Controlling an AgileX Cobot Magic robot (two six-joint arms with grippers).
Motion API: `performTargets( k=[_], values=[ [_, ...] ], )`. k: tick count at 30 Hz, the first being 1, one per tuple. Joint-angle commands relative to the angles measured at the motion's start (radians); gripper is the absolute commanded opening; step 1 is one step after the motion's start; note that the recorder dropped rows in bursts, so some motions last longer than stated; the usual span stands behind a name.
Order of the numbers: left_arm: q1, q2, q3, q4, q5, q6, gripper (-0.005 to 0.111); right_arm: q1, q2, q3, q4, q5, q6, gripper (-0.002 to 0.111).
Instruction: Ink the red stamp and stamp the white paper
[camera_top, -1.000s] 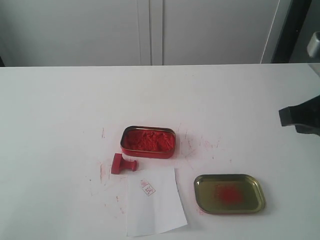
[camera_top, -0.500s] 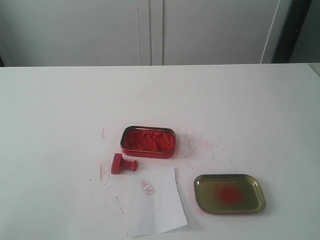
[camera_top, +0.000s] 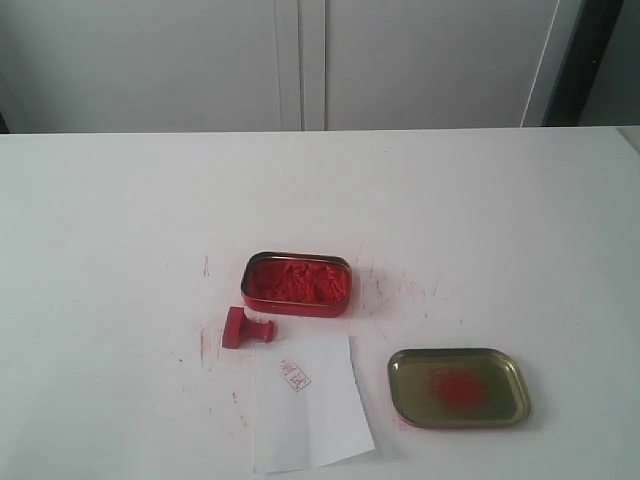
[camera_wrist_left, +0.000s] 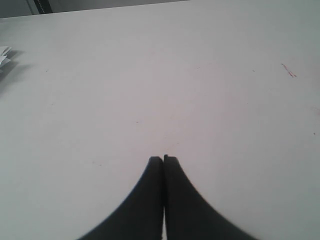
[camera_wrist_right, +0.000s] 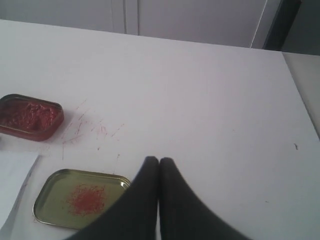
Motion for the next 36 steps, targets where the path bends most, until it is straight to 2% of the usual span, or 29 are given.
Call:
performTargets(
  k=[1, 27, 36],
  values=[
    [-0.006, 0.000, 0.002, -0.006, -0.002, -0.004, 0.000, 0.001, -0.015, 0.004, 0.000, -0.010, 0.000, 0.000],
    [-0.006, 0.000, 0.002, -0.006, -0.002, -0.004, 0.000, 0.001, -0.019, 0.004, 0.000, -0.015, 0.000, 0.000],
    [-0.006, 0.000, 0.002, -0.006, -0.002, -0.004, 0.000, -0.001, -0.117, 0.004, 0.000, -0.015, 0.000, 0.000]
  ],
)
